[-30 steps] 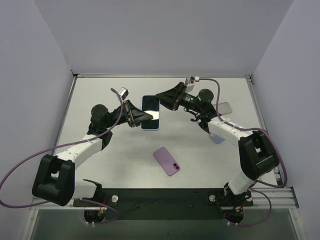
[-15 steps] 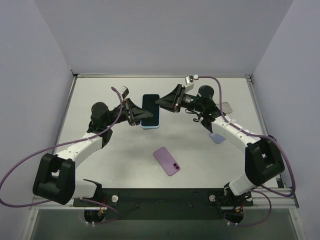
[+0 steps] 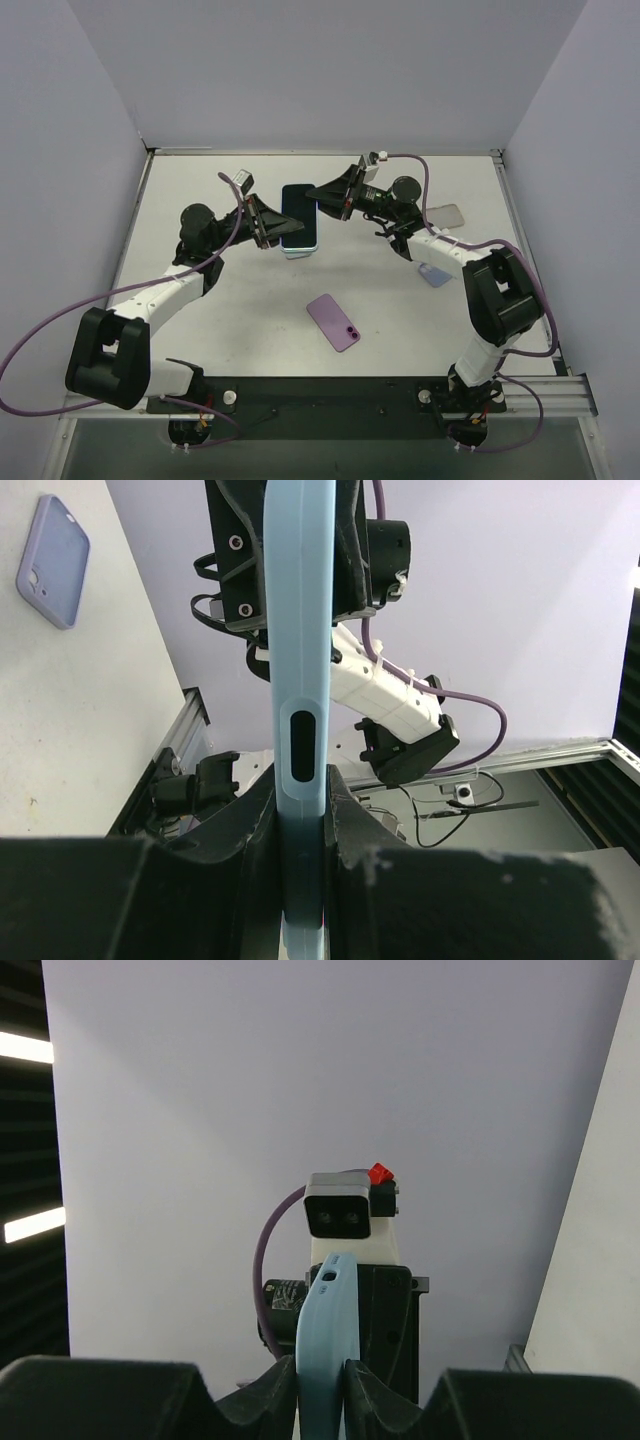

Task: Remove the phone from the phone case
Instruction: Remove the phone case from the phone.

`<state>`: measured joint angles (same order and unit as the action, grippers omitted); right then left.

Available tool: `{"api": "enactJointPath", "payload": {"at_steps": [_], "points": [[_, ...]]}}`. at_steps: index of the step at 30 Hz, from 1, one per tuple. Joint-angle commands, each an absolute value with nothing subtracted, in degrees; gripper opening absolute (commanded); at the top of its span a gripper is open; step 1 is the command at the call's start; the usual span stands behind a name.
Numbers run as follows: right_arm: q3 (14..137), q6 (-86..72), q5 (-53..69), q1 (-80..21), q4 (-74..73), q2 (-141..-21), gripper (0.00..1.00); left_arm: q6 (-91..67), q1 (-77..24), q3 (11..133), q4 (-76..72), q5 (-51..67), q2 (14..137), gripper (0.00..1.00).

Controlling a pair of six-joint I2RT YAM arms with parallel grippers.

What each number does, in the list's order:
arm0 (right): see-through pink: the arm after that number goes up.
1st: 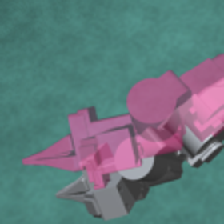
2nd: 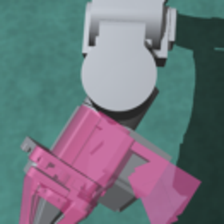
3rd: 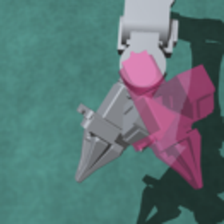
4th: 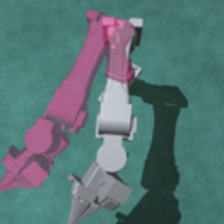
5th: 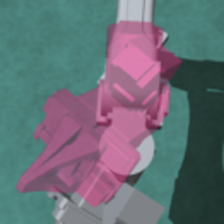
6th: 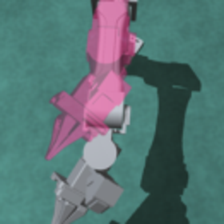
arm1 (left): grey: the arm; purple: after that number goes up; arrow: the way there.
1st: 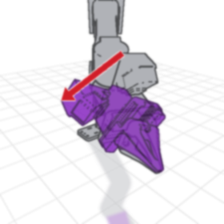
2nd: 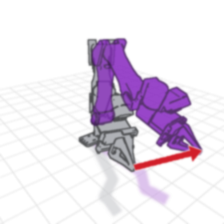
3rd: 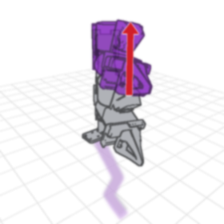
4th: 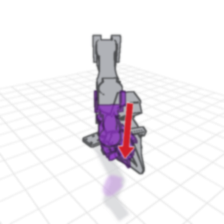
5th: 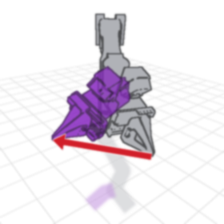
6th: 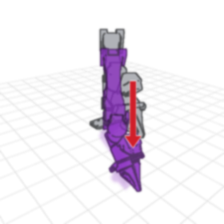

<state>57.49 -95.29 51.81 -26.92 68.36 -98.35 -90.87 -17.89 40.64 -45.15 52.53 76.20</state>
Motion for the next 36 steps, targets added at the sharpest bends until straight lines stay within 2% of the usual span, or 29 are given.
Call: {"api": "enactJointPath", "payload": {"at_steps": [1, 3, 4, 7, 13, 24, 36], "points": [[61.8, -94.0, 52.4, -26.7, 77.4, -96.7, 0.19, -90.5, -17.9, 41.7, -48.9, 53.1, 75.3, 0.00], [61.8, -93.7, 52.3, -26.5, 76.9, -96.8, 0.17, -90.6, -17.9, 41.7, -49.0, 53.1, 75.5, 0.00], [61.9, -93.8, 52.1, -26.5, 76.9, -96.9, 0.09, -90.6, -17.9, 41.7, -49.0, 53.2, 75.5, 0.00], [61.4, -93.9, 51.9, -26.6, 77.0, -96.9, 0.01, -90.5, -17.9, 41.7, -49.1, 53.2, 75.4, 0.00], [60.3, -96.7, 50.1, -26.5, 80.3, -96.1, 0.00, -89.7, -17.9, 41.4, -50.4, 53.3, 75.4, 0.00], [65.0, -113.4, 45.2, -25.8, 95.6, -97.5, 0.00, -83.7, -17.9, 45.0, -54.9, 55.1, 72.5, 0.00], [65.4, -122.6, 37.6, -26.2, 95.4, -96.3, 0.00, -85.2, -18.0, 45.2, -65.1, 53.6, 69.5, 0.00]]}}
